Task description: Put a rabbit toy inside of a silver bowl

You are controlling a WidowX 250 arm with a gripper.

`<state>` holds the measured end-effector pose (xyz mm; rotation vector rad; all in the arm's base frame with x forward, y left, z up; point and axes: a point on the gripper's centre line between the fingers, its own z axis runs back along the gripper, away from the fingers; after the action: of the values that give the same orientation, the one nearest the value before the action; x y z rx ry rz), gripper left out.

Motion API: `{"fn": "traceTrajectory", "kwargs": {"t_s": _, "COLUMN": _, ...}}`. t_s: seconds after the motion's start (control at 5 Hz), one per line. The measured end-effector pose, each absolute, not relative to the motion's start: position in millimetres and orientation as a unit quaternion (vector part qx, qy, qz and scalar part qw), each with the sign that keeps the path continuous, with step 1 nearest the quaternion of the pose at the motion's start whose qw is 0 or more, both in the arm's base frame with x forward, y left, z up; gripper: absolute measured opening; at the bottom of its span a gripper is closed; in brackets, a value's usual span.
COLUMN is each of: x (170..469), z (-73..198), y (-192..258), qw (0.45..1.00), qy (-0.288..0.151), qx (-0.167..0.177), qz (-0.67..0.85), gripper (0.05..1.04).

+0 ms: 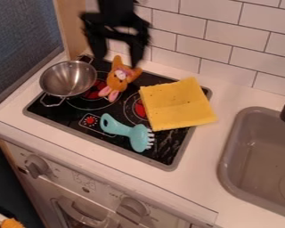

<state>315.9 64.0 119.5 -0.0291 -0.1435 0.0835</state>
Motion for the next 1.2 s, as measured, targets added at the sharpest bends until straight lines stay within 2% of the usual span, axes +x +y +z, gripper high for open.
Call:
{"fn": "traceTrajectory", "kwargs": {"t_s": 0.2, "x": 337, "z": 110, "y": 86, "qw": 0.996, "qy": -0.070, "qx": -0.014, "qz": 0.054, "gripper": 0.999}}
{"fn": "traceTrajectory", "kwargs": {"t_s": 0.4, "x": 348, "z": 88, "y": 102, "qw": 0.996, "qy": -0.066, "qx": 0.010, "qz": 0.056, "gripper": 1.000}}
{"fn": "traceTrajectory", "kwargs": {"t_s": 0.6, "x": 360, "z": 63, "y": 106, "qw": 0.997, "qy": -0.060, "qx": 0.018, "qz": 0.038, "gripper": 0.999}}
{"fn": "traceTrajectory", "kwargs": {"t_s": 1.2, "x": 390, "z": 24, "y": 82, "qw": 0.996, "qy": -0.086, "qx": 0.006, "qz": -0.009, "gripper": 0.989}}
